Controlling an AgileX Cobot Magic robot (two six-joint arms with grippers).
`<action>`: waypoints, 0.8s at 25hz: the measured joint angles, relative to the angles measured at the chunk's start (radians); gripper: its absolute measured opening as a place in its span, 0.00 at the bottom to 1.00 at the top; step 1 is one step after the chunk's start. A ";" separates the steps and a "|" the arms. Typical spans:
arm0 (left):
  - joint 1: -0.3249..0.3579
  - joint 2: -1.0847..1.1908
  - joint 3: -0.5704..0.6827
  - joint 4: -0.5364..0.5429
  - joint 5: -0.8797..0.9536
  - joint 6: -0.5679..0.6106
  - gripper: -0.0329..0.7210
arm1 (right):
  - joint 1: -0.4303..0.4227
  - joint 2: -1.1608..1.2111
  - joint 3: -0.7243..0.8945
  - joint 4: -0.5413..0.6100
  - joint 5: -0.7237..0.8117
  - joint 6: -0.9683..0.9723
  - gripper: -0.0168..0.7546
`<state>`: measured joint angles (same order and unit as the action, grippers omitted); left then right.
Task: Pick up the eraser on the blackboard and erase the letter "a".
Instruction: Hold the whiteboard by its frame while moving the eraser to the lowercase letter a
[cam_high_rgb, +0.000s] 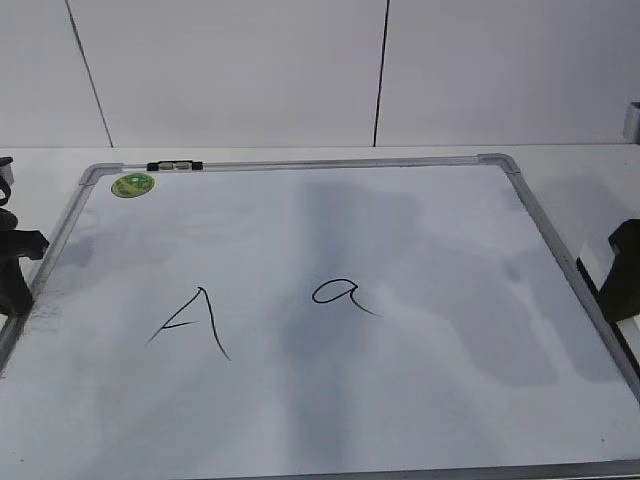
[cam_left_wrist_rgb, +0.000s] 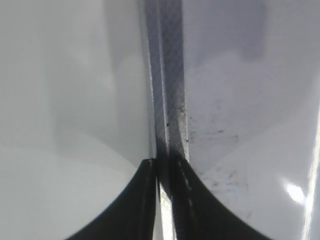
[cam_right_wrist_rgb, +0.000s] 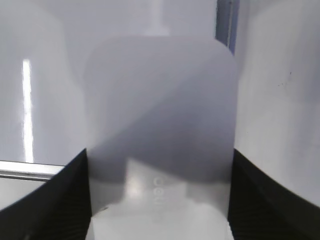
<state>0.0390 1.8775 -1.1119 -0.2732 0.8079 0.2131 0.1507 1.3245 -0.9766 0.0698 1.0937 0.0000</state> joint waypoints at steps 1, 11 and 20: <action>0.000 0.000 0.000 -0.002 0.000 0.000 0.11 | 0.000 0.000 0.000 0.000 0.000 0.000 0.71; 0.000 0.000 -0.002 -0.002 0.003 -0.008 0.08 | 0.000 0.009 -0.021 0.000 -0.003 -0.020 0.71; 0.000 0.000 -0.002 -0.002 0.006 -0.009 0.08 | 0.148 0.261 -0.230 -0.015 -0.003 -0.024 0.71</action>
<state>0.0390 1.8775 -1.1134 -0.2756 0.8135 0.2045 0.2983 1.5853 -1.2068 0.0551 1.0905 -0.0241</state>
